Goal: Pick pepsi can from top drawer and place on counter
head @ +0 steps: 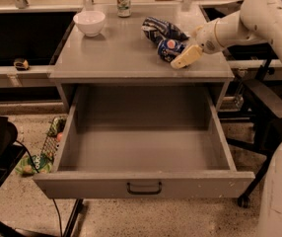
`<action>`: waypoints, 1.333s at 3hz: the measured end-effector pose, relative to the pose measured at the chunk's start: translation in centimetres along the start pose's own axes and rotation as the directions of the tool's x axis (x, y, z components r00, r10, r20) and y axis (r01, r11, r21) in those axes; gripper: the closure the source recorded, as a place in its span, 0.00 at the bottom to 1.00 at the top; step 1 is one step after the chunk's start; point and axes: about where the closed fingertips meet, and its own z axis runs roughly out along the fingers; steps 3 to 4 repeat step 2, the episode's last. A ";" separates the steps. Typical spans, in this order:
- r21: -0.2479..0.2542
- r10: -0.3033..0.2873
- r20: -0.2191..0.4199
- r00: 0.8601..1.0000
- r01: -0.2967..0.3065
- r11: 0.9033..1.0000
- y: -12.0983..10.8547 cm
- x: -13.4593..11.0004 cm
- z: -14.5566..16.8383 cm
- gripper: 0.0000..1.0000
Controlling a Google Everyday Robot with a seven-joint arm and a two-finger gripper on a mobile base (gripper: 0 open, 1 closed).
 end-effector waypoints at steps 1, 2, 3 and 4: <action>0.050 0.003 0.026 1.000 -0.004 0.999 -1.1 -0.4 -1.6 0.00; 0.155 -0.007 0.067 0.998 -0.003 0.988 -2.6 -1.2 -5.4 0.00; 0.155 -0.007 0.067 0.998 -0.003 0.988 -2.6 -1.2 -5.4 0.00; 0.155 -0.007 0.067 0.998 -0.003 0.988 -2.6 -1.2 -5.4 0.00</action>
Offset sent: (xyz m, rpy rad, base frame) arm -0.0197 -0.0799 0.1021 0.0599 -0.2849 -0.2182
